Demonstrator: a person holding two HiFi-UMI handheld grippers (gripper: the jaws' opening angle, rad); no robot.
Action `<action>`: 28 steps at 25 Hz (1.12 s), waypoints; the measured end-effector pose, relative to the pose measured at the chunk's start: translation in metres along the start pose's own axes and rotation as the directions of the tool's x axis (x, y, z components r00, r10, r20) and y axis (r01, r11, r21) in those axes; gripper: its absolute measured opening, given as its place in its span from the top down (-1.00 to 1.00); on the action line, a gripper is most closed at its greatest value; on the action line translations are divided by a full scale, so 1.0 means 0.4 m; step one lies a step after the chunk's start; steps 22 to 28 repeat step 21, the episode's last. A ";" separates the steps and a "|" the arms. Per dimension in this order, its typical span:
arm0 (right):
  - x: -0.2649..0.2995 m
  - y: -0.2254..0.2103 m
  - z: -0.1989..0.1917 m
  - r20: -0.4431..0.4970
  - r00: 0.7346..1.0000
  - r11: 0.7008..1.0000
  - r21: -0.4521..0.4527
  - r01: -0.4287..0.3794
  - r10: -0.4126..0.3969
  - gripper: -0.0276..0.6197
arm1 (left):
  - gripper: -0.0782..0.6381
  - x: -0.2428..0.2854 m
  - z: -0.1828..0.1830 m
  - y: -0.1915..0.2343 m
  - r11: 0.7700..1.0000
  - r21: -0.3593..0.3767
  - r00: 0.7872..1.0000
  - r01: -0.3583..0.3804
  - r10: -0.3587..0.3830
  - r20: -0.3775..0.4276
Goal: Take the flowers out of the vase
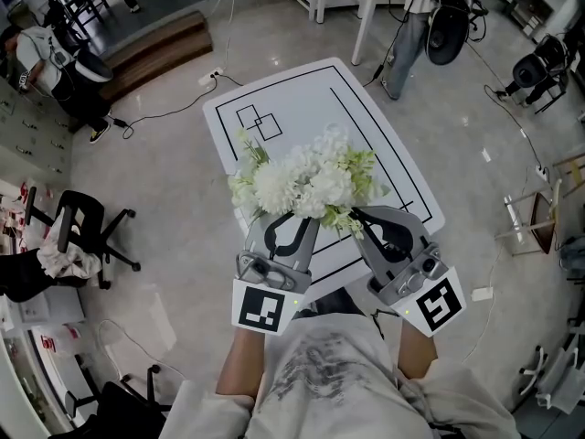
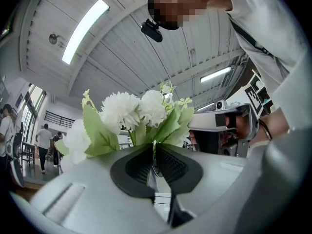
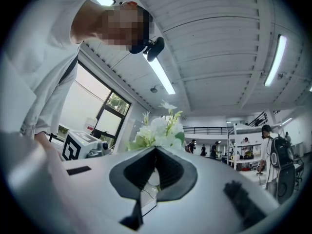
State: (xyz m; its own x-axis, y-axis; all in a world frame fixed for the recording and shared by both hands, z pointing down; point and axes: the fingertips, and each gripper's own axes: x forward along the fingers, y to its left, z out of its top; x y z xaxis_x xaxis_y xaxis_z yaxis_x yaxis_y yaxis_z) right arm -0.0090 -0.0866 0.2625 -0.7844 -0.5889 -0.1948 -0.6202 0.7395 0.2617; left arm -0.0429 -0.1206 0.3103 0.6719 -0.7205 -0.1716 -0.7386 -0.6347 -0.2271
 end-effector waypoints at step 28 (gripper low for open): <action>-0.007 -0.006 0.009 -0.002 1.000 1.000 -0.008 -0.002 0.002 0.86 | 0.70 0.008 0.008 -0.008 1.000 0.006 1.000 0.002 -0.002 0.001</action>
